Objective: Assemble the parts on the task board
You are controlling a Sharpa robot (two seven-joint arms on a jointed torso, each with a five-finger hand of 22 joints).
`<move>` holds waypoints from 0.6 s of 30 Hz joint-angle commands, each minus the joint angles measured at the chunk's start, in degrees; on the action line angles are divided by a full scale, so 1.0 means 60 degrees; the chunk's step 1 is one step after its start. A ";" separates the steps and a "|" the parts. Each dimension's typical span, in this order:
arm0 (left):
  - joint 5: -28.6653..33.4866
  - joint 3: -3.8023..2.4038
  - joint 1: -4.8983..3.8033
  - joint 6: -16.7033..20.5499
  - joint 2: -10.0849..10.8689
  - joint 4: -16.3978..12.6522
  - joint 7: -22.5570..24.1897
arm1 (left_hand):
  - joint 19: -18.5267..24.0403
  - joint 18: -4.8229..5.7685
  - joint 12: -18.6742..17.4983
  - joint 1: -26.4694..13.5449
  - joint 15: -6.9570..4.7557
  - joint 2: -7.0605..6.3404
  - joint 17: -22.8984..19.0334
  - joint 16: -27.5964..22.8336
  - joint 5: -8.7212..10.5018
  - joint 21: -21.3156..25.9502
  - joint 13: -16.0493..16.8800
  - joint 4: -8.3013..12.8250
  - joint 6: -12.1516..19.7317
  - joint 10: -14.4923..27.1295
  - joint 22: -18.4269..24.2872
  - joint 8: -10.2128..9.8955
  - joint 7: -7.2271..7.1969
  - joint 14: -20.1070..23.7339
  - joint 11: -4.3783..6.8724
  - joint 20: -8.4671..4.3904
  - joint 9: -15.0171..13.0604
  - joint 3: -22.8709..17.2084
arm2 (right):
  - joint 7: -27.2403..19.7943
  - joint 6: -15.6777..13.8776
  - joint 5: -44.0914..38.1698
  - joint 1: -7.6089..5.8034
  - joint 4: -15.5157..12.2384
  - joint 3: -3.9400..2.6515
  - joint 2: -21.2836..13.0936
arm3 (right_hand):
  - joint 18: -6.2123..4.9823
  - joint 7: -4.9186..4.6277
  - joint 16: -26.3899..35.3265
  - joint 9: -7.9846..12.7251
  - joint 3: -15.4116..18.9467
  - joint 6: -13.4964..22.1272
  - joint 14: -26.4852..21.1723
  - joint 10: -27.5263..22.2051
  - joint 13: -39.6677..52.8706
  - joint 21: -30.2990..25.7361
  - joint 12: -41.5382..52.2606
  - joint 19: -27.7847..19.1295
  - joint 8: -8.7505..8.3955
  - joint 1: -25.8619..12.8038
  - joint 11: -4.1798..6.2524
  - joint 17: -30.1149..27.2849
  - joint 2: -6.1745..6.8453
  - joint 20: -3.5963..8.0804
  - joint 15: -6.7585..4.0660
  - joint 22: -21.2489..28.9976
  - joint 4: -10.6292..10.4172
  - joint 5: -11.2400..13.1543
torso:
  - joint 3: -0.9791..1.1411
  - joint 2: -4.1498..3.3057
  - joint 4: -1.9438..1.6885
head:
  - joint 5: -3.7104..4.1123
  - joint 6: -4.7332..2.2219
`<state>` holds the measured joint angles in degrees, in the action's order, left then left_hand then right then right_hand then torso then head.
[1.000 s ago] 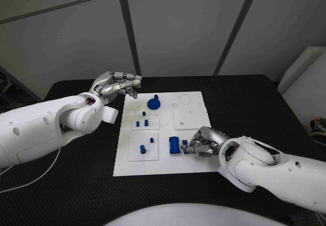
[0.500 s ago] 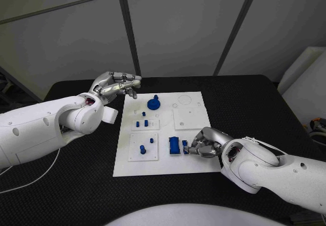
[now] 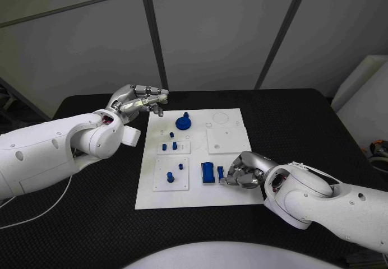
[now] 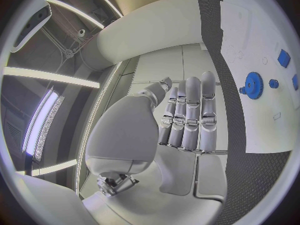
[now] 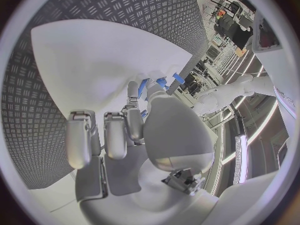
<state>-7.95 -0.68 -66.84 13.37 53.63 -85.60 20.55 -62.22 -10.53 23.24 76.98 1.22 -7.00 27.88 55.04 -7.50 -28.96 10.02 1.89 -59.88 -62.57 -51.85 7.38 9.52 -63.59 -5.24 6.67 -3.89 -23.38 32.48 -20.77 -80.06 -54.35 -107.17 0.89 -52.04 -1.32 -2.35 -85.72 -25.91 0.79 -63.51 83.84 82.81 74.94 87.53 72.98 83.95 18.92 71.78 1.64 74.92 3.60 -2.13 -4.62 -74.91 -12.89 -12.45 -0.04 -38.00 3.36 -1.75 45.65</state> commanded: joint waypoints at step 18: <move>0.0016 -0.0005 -0.0009 -0.0078 -0.0020 0.0021 0.0070 | 0.0003 0.0016 0.0034 0.0009 -0.0015 0.0073 -0.0019 -0.0016 -0.0034 0.0064 0.0015 0.0014 0.0057 0.0078 0.0014 0.0060 -0.0020 0.0064 0.0018 0.0046 0.0003 0.0033 | -0.1085 -0.0213 0.0340 -0.0009 -0.0018 0.0000 -0.0108 | 0.0077 -0.0055 0.0001 -0.0020 0.0144 0.0111 0.0785 -0.0019 0.0508 -0.0063 -0.0120 0.0617 0.0029 0.0174 -0.0041 0.1361 -0.0144 0.0045 -0.0023 -0.2171 0.0004 0.0141 | 0.0001 0.0044 0.0005 | 0.0016 -0.0014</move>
<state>-7.95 -0.68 -66.84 13.36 53.56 -85.49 20.51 -62.22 -10.53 23.24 76.98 1.22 -7.00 27.83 55.04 -7.50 -28.96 10.02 1.89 -59.88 -62.57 -51.85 7.38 9.52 -63.59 -5.24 6.67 -3.89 -23.38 30.02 -20.51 -79.78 -54.35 -106.81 0.89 -52.46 -1.31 -2.66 -85.72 -26.05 1.32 -63.19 83.84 82.81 74.95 87.52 72.66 83.95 19.13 72.62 1.64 74.91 2.76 -2.13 -4.62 -74.91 -12.96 -11.29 -0.02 -37.88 3.39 -1.75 45.65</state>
